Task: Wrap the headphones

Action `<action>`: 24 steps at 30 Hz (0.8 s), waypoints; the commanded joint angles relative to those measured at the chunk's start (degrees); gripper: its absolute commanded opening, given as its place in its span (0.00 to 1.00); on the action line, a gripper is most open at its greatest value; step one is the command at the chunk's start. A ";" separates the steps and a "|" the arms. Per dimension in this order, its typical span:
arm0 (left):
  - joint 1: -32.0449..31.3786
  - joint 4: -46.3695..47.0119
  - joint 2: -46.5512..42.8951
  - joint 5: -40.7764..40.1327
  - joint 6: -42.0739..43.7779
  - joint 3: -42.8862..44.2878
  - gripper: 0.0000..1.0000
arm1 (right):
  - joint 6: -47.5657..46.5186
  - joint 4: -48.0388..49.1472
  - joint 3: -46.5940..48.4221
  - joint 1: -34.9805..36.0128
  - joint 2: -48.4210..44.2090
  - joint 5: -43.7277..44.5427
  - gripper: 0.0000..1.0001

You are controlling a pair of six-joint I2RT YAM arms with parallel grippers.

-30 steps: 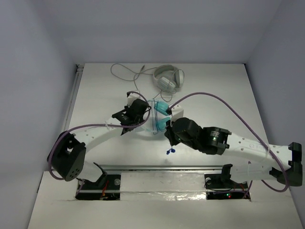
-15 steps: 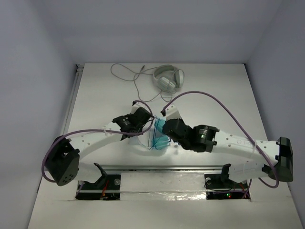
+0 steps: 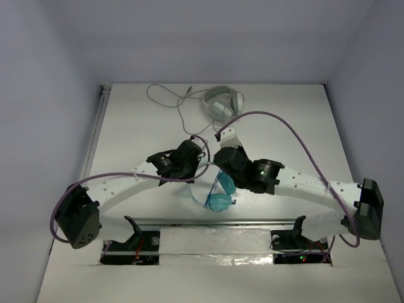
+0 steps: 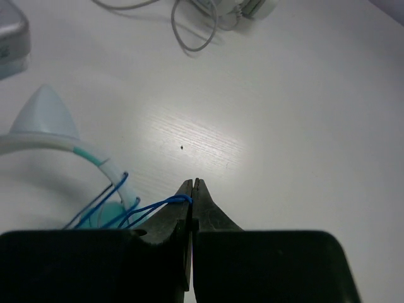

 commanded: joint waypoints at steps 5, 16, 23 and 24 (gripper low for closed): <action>-0.20 2.90 -4.97 10.16 3.48 4.37 0.00 | 0.45 11.75 -4.17 -6.62 -5.53 -7.11 0.05; 3.92 3.17 -7.61 13.59 3.31 8.41 0.00 | 8.01 20.01 -11.99 -12.95 -10.89 -18.62 0.16; 6.39 3.87 -8.67 17.02 3.48 11.22 0.00 | 10.74 28.62 -18.15 -19.45 -17.31 -31.19 0.29; 6.39 3.70 -8.67 16.76 3.48 11.66 0.00 | 10.91 30.28 -18.85 -19.99 -17.66 -32.43 0.29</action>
